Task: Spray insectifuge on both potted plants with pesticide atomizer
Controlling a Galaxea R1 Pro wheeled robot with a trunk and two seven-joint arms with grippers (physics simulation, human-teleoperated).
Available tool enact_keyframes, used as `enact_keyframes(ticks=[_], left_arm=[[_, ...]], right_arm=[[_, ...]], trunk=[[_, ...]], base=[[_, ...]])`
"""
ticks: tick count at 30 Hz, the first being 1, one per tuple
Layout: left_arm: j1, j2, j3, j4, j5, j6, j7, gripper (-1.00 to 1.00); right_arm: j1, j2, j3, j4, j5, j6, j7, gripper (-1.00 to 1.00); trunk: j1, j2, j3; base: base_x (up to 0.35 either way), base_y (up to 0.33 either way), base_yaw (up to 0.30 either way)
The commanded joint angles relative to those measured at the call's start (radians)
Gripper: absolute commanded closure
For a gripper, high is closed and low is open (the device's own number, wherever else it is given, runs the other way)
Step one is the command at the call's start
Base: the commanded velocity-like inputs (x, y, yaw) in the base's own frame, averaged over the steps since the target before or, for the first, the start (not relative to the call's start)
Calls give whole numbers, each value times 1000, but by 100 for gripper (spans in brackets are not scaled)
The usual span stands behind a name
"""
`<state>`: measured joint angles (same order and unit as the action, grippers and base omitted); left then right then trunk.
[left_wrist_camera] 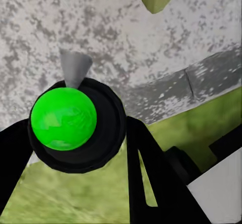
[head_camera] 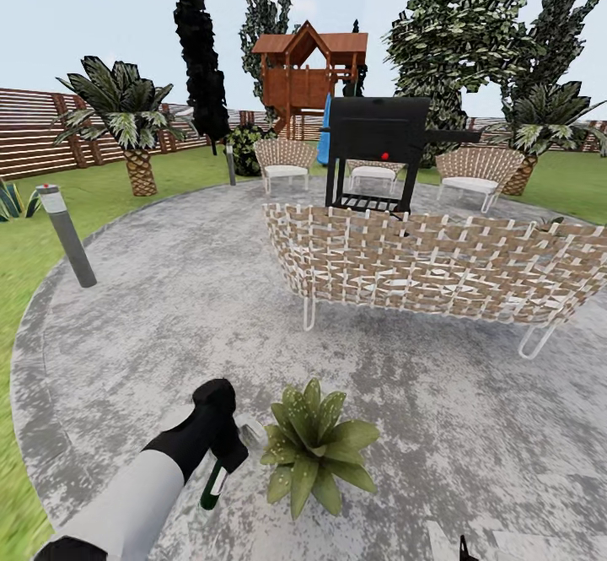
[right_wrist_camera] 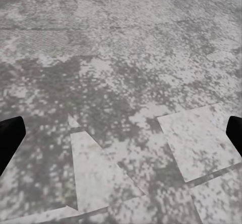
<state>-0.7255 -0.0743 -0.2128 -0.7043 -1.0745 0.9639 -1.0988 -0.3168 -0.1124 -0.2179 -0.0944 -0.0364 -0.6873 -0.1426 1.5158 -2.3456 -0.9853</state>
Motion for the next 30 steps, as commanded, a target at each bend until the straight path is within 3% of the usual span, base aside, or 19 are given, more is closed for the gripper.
enact_keyframes(ticks=[1,3,6,9,11,15,19,22,30], left_arm=[[-26,-5,-2,3,-9,5,-12,100],[-59,-9,-8,8,-8,6,-13,100],[-102,-11,-77,12,-8,6,-27,100],[-156,-12,-238,20,-34,7,-181,100],[-172,-13,-282,19,-69,10,-248,100],[-180,-40,-302,17,-160,14,-292,100],[-191,-81,-303,7,-224,15,-335,100],[-202,-89,-304,5,-234,15,-358,100],[-213,-78,-300,6,-238,15,-363,100]], right_arm=[[-1,-1,3,1,-3,-3,-2,-100],[-1,-2,3,1,-3,-3,-2,-100],[-1,-3,2,0,-3,-3,-2,-100],[-1,-4,2,0,-3,-3,-3,-100],[-1,-4,3,0,-3,-3,-3,-100],[-1,-4,3,1,-3,-3,-3,-100],[-1,-4,2,0,-3,-3,-3,-100],[-1,-4,2,0,-3,-3,-3,-100],[-1,-4,2,-1,-3,-3,-3,-100]], trunk=[[0,0,-1],[0,0,-1],[0,0,-1],[0,0,-1],[0,0,-1],[0,0,-1],[0,0,-1],[0,0,-1],[0,0,-1]], base=[[0,0,0],[0,0,0],[0,0,0],[0,0,0],[0,0,0],[0,0,0],[0,0,0],[0,0,0],[0,0,0]])
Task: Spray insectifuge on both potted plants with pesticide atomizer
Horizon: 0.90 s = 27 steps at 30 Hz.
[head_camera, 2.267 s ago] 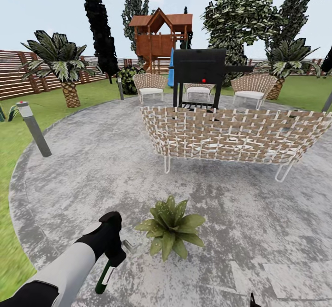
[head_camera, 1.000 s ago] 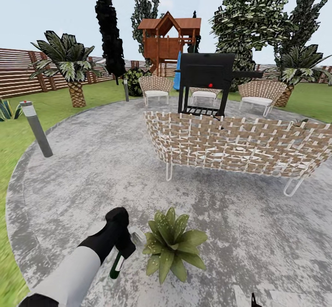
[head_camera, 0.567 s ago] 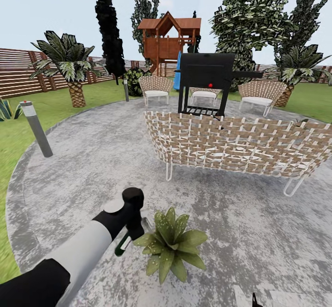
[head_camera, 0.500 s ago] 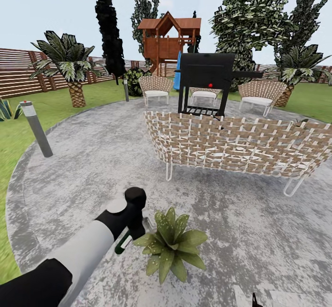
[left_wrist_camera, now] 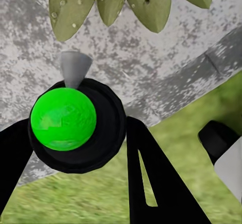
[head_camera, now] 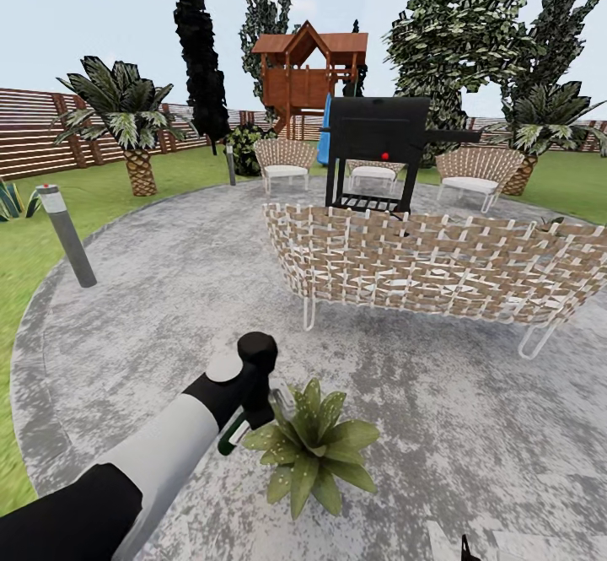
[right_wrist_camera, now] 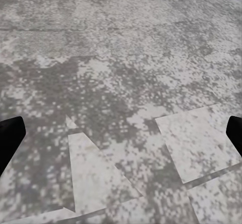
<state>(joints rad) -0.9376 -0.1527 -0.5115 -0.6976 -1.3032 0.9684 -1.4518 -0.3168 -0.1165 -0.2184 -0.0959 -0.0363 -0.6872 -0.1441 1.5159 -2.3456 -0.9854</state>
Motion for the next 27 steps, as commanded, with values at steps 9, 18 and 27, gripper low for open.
enact_keyframes(ticks=[9,18,27], left_arm=[[19,8,-7,6,-11,9,-4,100],[39,14,-2,11,-7,6,-12,100],[59,15,8,29,9,-3,-21,100]], right_arm=[[-1,-2,4,2,-2,-3,0,-100],[-1,-3,4,2,-3,-3,-1,-100],[0,-3,3,2,-3,-3,-1,-100]], trunk=[[0,0,-1],[0,0,-1],[0,0,-1]], base=[[0,0,0],[0,0,0],[0,0,0]])
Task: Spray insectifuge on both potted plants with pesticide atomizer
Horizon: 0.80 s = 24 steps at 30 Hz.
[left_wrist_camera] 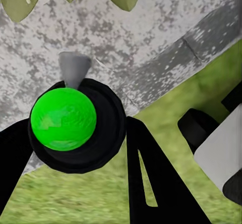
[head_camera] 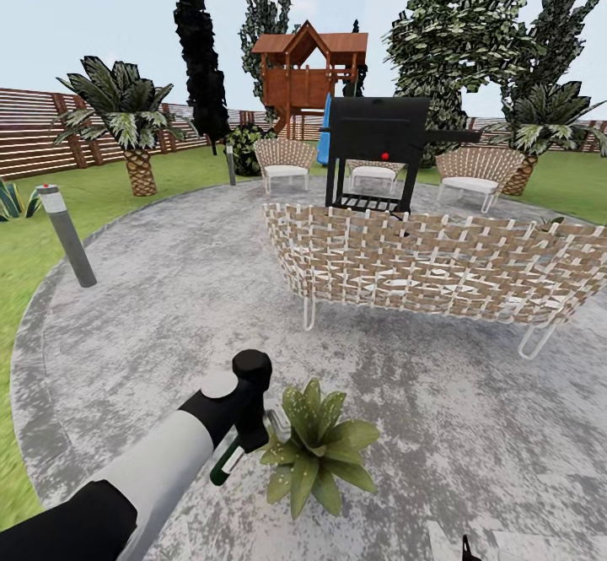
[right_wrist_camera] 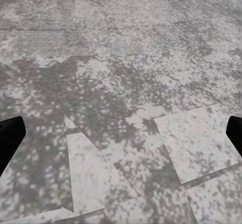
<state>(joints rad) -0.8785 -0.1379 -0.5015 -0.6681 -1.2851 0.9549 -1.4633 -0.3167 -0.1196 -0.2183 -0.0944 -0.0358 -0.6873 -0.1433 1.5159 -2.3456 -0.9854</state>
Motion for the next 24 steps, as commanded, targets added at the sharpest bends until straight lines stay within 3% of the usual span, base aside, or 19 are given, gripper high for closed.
enact_keyframes(ticks=[1,4,6,11,15,18,24], left_arm=[[-1,0,-1,0,-9,10,-12,100],[-4,1,2,-1,-8,12,-59,100],[-9,0,23,-2,-11,10,-106,100],[-16,7,57,-13,-20,19,-108,100],[-7,13,115,-6,-22,18,-108,100],[43,49,127,-2,-14,18,-108,100],[147,47,127,-8,-10,17,-83,100]], right_arm=[[0,0,3,1,-3,-3,-1,-100],[-1,0,3,1,-3,-3,-2,-100],[-1,0,3,1,-4,-3,-2,-100],[-1,0,2,1,-3,-3,-2,-100],[-1,0,2,1,-4,-3,-2,-100],[-1,0,2,1,-4,-3,-2,-100],[-1,0,2,1,-3,-3,-2,-100]], trunk=[[0,0,-1],[0,0,-1],[0,0,-1],[0,0,-1],[0,0,-1],[0,0,-1],[0,0,-1]], base=[[0,0,0],[0,0,0],[0,0,0],[0,0,0],[0,0,0],[0,0,0],[0,0,0]])
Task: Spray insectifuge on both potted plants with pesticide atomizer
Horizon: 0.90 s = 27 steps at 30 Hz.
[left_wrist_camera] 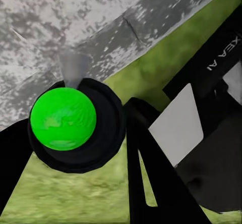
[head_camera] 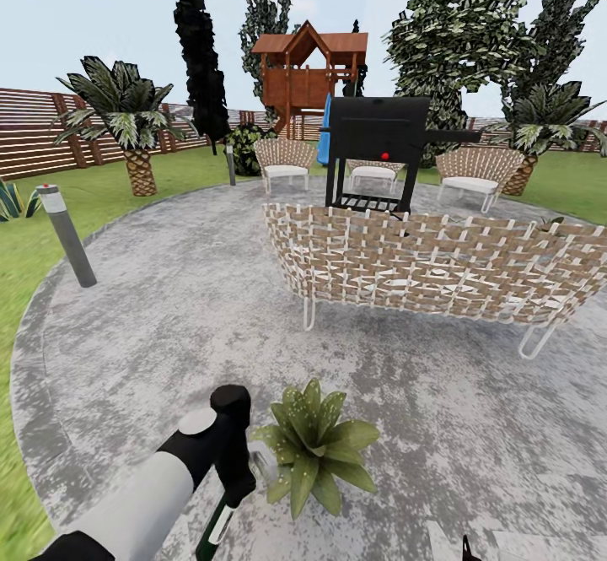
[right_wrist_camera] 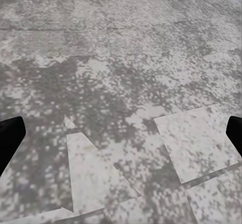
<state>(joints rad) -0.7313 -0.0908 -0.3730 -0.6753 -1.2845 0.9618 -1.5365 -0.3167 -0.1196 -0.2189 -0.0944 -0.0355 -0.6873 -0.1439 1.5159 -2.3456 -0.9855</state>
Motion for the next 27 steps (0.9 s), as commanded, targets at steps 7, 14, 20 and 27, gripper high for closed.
enact_keyframes(ticks=[7,14,20,27], left_arm=[[27,2,211,-6,-9,10,167,100],[29,-20,265,6,-7,9,223,100],[29,-18,267,6,-8,9,226,100],[29,-10,270,5,-11,9,233,100]], right_arm=[[0,0,4,1,-3,-3,-1,-100],[-1,0,4,1,-3,-3,-1,-100],[-1,0,4,1,-3,-3,0,-100],[-1,0,4,0,-4,-3,0,-100]], trunk=[[0,0,-1],[0,0,-1],[0,0,-1],[0,0,-1]], base=[[0,0,0],[-2,-24,0],[-108,-234,0],[-245,-187,0]])
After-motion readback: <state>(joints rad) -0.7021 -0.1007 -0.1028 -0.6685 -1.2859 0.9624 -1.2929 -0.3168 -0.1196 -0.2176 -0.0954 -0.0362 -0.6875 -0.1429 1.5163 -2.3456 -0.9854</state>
